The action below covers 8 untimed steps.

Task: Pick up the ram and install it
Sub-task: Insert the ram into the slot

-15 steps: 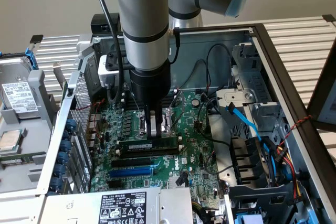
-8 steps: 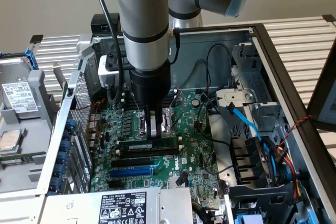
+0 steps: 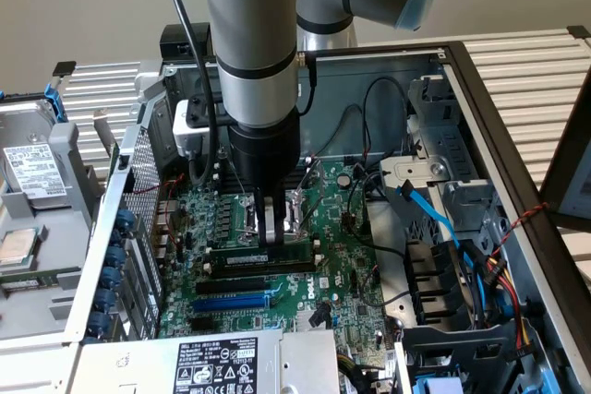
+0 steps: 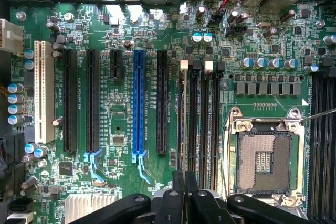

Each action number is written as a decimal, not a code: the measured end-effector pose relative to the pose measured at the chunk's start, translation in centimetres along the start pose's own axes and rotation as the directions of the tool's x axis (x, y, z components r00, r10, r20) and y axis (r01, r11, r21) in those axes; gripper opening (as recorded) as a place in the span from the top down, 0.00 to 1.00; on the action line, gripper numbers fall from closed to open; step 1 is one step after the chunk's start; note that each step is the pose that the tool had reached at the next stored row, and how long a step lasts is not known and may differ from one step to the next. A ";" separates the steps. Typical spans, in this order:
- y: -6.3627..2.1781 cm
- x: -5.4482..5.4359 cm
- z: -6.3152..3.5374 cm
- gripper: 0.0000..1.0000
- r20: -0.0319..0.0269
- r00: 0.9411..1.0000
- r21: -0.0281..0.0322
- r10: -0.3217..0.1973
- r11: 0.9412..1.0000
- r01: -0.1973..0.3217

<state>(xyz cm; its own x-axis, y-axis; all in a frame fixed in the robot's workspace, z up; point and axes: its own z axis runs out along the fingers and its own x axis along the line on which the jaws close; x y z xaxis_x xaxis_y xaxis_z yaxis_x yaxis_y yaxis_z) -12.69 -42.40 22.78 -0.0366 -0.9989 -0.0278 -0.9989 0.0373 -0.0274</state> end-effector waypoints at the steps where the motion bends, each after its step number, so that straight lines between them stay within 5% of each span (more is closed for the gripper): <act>1: 0.00 0.0 0.00 0.87 0.000 1.000 0.000 0.000 1.000 0.000; 8: 0.00 0.0 0.00 0.87 0.000 1.000 0.000 0.000 1.000 0.000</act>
<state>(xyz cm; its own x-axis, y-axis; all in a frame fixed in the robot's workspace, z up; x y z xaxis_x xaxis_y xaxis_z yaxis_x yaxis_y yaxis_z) -12.69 -42.39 22.78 -0.0366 -0.9989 -0.0279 -0.9989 0.0373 -0.0274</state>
